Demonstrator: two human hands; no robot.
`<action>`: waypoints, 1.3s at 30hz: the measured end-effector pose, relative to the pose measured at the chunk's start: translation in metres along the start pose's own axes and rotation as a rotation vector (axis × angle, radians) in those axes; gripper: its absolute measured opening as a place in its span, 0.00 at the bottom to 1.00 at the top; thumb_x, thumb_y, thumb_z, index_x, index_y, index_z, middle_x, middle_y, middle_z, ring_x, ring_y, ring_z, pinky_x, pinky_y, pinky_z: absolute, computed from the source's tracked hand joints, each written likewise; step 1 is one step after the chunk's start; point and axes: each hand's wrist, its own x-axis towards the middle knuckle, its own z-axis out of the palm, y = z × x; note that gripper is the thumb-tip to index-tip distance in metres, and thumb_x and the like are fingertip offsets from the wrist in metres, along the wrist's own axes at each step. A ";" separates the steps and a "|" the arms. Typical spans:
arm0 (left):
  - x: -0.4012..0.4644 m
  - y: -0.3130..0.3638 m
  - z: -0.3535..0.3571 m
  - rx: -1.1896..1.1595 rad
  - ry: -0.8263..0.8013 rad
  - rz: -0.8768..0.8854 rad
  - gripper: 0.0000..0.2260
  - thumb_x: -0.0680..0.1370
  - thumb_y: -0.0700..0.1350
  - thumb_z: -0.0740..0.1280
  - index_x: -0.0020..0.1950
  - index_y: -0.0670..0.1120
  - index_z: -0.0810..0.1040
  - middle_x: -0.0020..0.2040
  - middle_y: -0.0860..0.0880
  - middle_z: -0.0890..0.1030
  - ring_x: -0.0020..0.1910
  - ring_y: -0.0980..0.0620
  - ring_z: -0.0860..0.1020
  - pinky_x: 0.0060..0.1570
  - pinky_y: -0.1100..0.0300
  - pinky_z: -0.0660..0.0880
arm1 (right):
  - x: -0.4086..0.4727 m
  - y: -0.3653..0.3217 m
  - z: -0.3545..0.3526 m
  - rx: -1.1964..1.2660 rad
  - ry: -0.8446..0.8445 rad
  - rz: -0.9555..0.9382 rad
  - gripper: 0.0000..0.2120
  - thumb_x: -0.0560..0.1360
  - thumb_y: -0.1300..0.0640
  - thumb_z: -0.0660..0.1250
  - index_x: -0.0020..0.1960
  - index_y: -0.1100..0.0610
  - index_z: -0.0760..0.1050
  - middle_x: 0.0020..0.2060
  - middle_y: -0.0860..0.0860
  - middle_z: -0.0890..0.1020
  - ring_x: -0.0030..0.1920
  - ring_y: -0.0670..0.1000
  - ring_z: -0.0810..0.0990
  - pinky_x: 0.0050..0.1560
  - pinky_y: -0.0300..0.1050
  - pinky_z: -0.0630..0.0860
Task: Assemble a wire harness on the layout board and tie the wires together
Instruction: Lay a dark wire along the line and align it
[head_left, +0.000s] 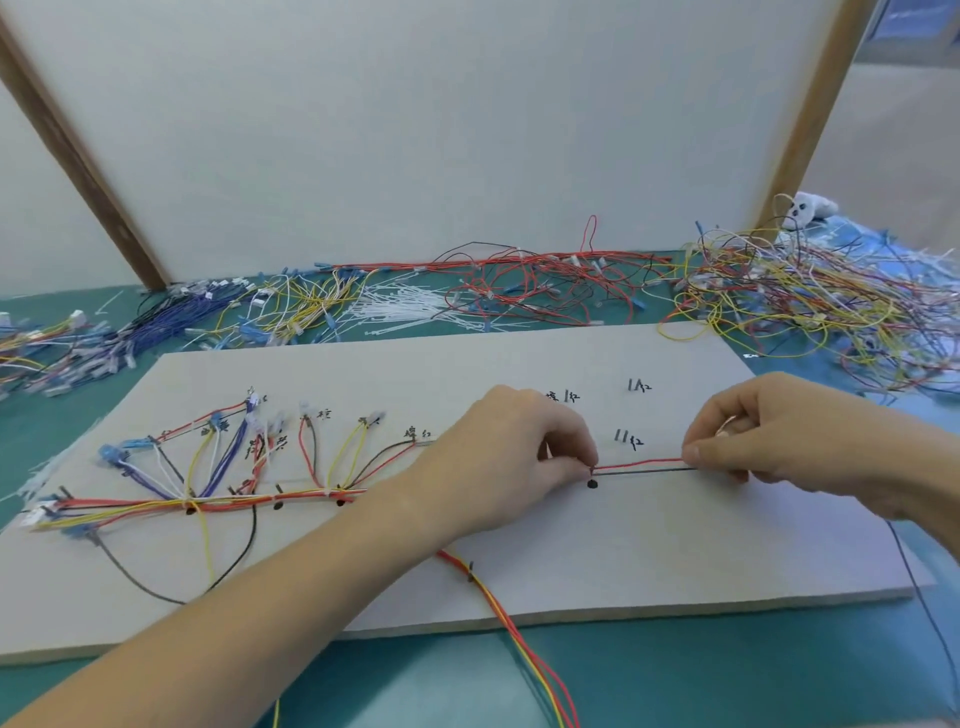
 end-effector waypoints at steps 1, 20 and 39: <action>0.001 -0.002 0.002 -0.033 0.009 -0.013 0.02 0.76 0.44 0.76 0.47 0.50 0.88 0.39 0.56 0.85 0.37 0.61 0.78 0.38 0.73 0.69 | 0.004 -0.003 0.000 -0.034 0.003 -0.002 0.03 0.73 0.56 0.77 0.42 0.55 0.85 0.27 0.50 0.82 0.22 0.42 0.71 0.21 0.32 0.63; 0.006 -0.015 0.021 -0.208 0.072 -0.110 0.03 0.73 0.47 0.78 0.44 0.55 0.88 0.32 0.66 0.80 0.32 0.63 0.75 0.33 0.74 0.68 | -0.025 -0.029 -0.029 -0.602 0.007 -0.182 0.20 0.59 0.30 0.57 0.50 0.22 0.76 0.29 0.36 0.82 0.27 0.41 0.80 0.36 0.47 0.82; 0.002 -0.005 0.018 -0.164 0.087 -0.085 0.04 0.74 0.45 0.75 0.46 0.54 0.88 0.32 0.63 0.80 0.31 0.62 0.75 0.33 0.74 0.66 | 0.096 -0.118 -0.006 -0.705 -0.021 0.049 0.17 0.70 0.51 0.75 0.33 0.58 0.69 0.17 0.49 0.65 0.19 0.51 0.62 0.25 0.35 0.60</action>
